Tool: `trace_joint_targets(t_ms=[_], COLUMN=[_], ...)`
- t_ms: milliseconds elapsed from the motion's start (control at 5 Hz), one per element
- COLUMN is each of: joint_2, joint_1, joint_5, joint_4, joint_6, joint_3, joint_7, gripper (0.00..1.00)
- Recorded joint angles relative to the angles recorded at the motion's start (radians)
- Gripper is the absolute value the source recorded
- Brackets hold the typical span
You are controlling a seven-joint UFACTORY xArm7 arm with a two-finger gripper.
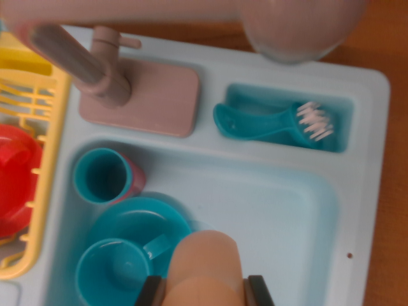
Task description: Pick detergent from the sink
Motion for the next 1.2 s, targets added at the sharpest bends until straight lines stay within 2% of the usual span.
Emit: trace_joint_targets(t_ms=[200, 400, 600, 800, 1000, 1200], joint_2=[-0.013, -0.013, -0.024, -0.024, -0.036, -0.036], joint_1=[-0.0001, -0.0001, -0.0002, -0.0002, -0.0002, -0.0002], joint_5=[-0.0055, -0.0055, -0.0106, -0.0106, -0.0160, -0.0160], joint_4=[0.035, 0.035, 0.067, 0.067, 0.102, 0.102], joint_6=[0.047, 0.047, 0.090, 0.090, 0.137, 0.137], joint_3=[0.000, 0.000, 0.000, 0.000, 0.000, 0.000], joint_7=[0.007, 0.007, 0.014, 0.014, 0.020, 0.020], gripper=[1.00, 1.00, 1.00, 1.00, 1.00, 1.00])
